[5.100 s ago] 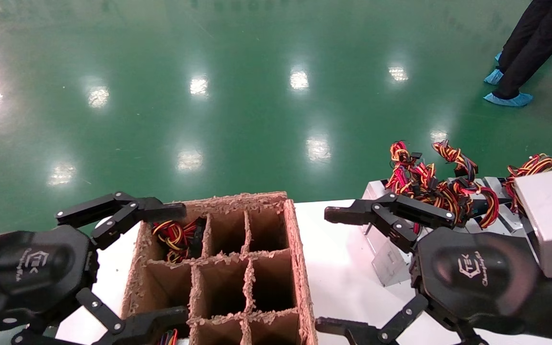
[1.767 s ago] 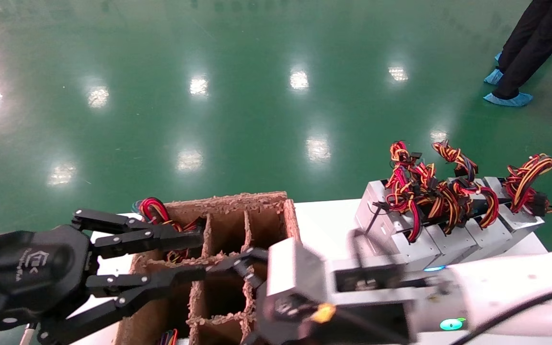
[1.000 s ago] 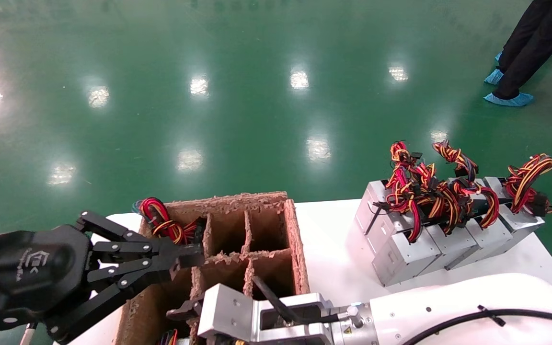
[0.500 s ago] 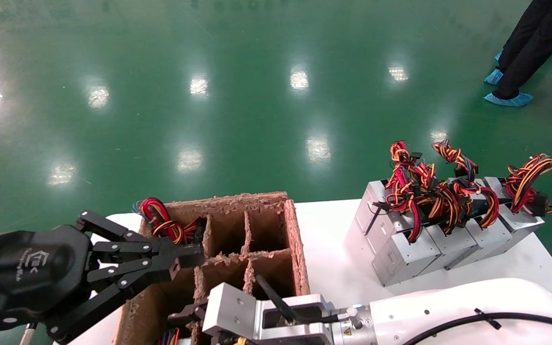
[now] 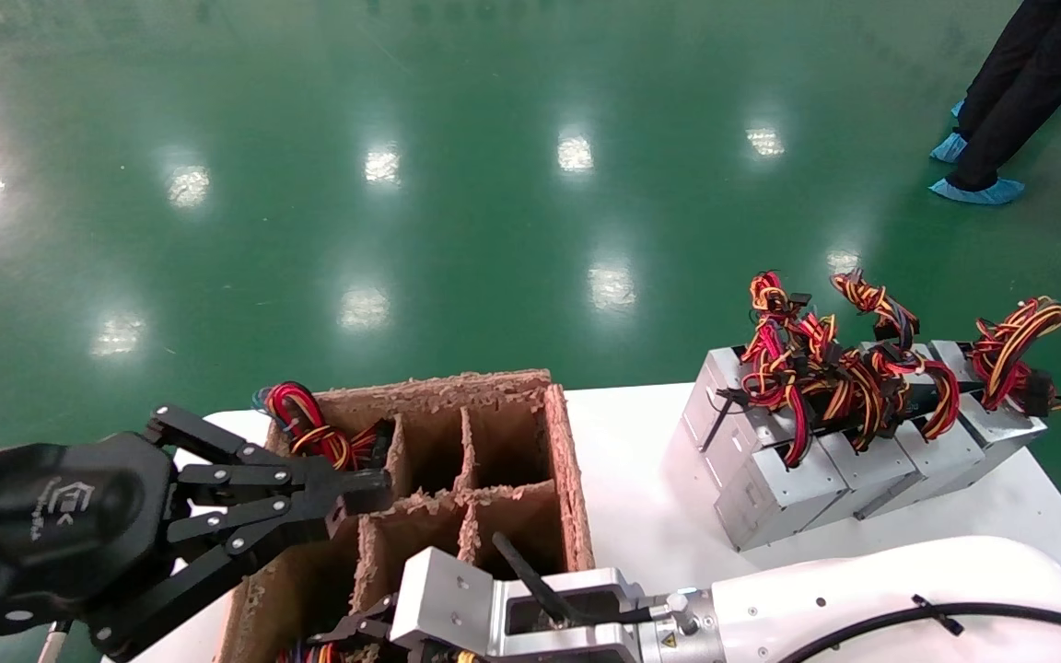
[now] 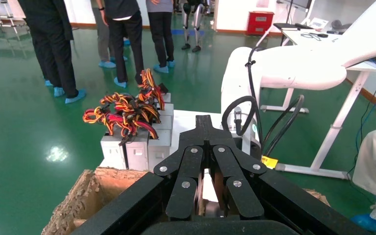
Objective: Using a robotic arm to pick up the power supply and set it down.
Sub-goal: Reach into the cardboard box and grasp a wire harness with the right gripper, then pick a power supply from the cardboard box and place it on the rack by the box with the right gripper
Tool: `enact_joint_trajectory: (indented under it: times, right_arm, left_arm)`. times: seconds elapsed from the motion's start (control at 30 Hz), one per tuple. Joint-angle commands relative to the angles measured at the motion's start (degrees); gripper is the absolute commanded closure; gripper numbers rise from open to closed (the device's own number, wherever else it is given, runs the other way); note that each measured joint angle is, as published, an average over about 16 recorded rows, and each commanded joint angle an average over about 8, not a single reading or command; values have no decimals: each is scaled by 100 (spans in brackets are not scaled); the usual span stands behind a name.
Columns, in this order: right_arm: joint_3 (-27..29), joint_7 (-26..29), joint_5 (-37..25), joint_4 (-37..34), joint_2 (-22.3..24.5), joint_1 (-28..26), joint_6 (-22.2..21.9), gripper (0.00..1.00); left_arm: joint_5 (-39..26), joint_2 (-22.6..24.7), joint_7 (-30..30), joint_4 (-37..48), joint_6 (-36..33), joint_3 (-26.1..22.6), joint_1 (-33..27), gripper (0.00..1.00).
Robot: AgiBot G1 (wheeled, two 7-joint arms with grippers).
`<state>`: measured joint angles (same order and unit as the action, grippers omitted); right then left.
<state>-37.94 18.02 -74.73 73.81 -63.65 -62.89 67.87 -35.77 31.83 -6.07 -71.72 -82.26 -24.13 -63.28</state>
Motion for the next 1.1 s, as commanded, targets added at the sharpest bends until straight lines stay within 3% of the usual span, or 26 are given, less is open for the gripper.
enact_joint_trajectory:
  times: [0.03,0.53,1.1]
  right_arm:
    - [-1,5,-9,1,-1,-3,-7,100]
    - [165,251,326,5,88,-56,37,100]
    - [666,811,1755,-398,151,-10,478,100]
  left_arm:
    - [0,0,0,0,0,0,0,100]
    - [0,0,0,0,0,0,0,100]
    - [0,0,0,0,0,0,0,100]
